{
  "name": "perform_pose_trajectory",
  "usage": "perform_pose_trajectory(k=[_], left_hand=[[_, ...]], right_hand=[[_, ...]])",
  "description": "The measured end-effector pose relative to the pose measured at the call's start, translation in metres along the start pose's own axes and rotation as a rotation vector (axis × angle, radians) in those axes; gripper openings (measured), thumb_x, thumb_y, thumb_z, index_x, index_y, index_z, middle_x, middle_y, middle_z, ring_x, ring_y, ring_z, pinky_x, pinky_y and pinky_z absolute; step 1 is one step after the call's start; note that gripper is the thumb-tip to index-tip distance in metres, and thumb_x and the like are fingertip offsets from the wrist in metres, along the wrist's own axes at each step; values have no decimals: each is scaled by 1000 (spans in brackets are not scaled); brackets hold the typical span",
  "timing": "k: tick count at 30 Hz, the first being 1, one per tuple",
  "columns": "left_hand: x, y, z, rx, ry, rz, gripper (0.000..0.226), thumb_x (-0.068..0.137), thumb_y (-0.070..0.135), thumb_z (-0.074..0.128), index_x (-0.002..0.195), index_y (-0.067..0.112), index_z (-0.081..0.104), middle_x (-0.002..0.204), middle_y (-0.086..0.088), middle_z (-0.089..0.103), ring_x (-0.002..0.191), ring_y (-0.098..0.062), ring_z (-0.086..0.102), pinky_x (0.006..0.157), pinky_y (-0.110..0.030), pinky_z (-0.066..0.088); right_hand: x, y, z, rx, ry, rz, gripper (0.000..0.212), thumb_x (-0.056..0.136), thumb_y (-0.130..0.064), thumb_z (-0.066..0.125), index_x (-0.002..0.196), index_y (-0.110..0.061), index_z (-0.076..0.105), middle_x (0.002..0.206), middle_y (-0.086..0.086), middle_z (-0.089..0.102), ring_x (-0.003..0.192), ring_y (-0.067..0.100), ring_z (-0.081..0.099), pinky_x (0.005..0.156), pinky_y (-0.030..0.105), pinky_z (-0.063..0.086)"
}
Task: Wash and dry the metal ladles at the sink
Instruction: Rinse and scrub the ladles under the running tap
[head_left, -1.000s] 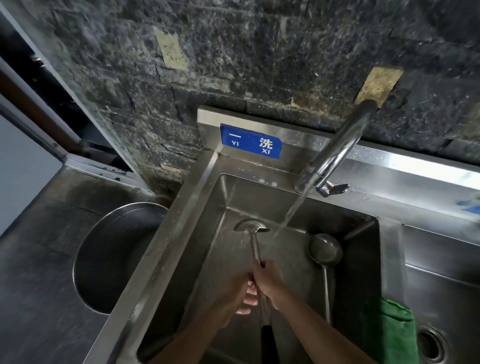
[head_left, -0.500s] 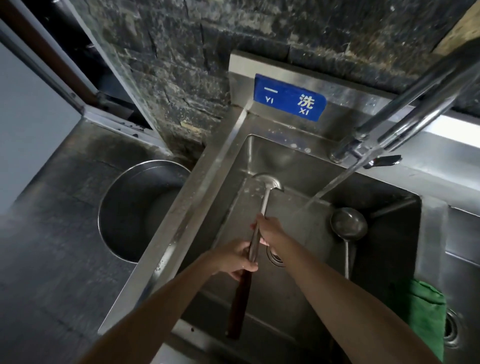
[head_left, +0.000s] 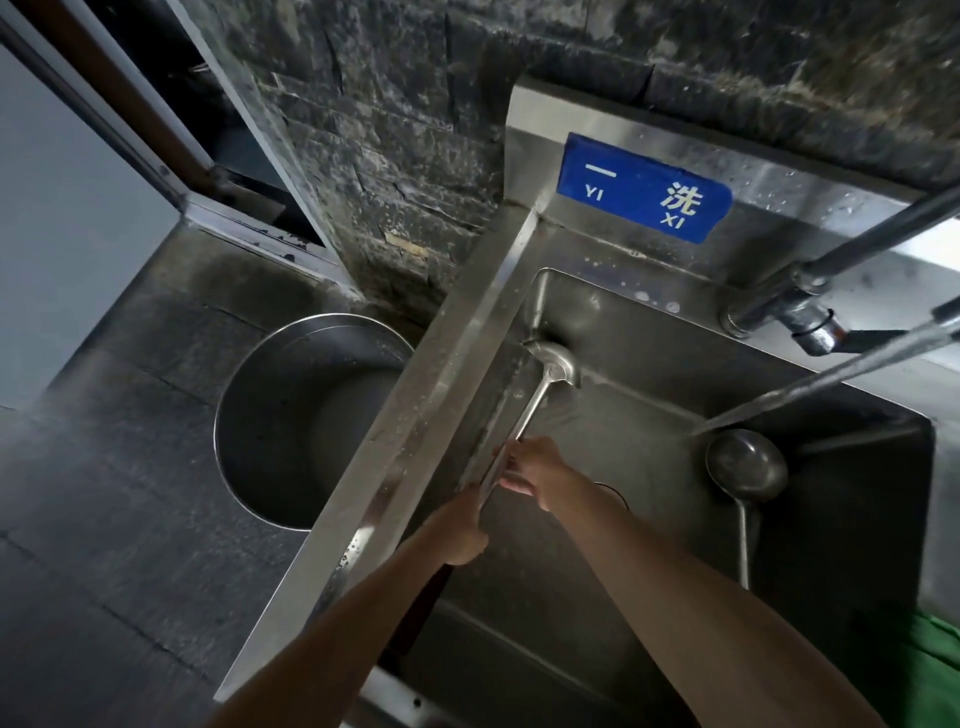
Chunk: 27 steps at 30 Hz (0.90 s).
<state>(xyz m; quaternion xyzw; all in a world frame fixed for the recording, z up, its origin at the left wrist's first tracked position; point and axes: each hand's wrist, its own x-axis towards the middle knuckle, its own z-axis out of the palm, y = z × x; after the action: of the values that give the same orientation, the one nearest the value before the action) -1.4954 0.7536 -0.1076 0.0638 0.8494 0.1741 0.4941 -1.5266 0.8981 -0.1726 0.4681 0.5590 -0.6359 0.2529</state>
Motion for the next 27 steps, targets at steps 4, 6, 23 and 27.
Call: perform_pose_trajectory(k=[4,6,23,27], left_hand=[[7,-9,6,85,12,-54,83,94,16,56,158,13,2,157,-18,30,138,-31,43,110,-38,42],[7,-7,9,202,30,-76,86,96,20,56,158,10,-3,163,-18,14,148,-35,23,120,-41,28],[-4,57,52,479,480,125,80,84,44,62,148,14,25,149,-16,29,136,-32,36,107,-41,42],[2,104,88,496,378,301,40,87,34,51,123,17,49,126,-7,49,118,-25,49,96,-37,45]], right_hand=[[9,0,12,30,14,8,24,102,-8,52,82,-12,65,77,5,68,65,14,65,62,33,60],[14,0,14,26,29,5,22,100,-12,57,80,-12,66,79,6,69,66,14,66,58,32,58],[-68,48,-82,-430,148,-161,25,96,-22,49,77,-19,66,79,2,65,86,27,64,75,37,49],[-80,82,-166,-637,430,-128,31,102,-29,42,119,-16,64,121,11,68,115,34,63,89,38,50]])
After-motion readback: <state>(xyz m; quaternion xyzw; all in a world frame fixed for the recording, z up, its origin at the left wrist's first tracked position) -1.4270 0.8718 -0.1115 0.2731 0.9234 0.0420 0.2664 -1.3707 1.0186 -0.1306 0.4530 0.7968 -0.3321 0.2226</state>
